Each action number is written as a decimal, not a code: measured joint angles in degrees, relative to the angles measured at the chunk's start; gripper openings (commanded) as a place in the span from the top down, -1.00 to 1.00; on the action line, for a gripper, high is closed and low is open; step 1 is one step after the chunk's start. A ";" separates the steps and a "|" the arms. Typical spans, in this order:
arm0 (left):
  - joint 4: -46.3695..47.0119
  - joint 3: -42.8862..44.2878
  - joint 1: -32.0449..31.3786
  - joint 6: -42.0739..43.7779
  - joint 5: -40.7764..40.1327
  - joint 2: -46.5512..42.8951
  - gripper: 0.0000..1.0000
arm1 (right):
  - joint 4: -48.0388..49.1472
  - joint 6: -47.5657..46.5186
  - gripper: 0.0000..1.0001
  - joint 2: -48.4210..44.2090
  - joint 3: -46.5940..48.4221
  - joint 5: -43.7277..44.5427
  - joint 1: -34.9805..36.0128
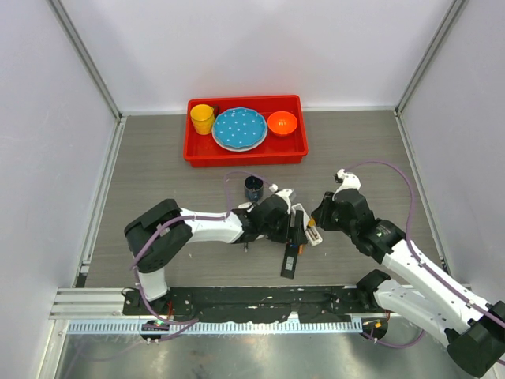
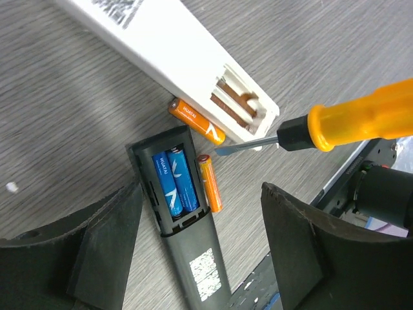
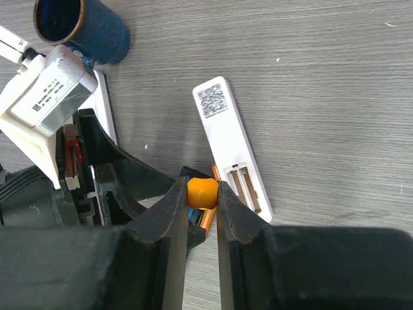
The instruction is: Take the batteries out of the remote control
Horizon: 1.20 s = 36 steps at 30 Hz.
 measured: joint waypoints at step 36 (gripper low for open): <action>-28.24 10.51 -18.95 5.35 -29.27 3.39 0.20 | -0.17 -2.01 0.98 1.36 0.55 0.74 -0.50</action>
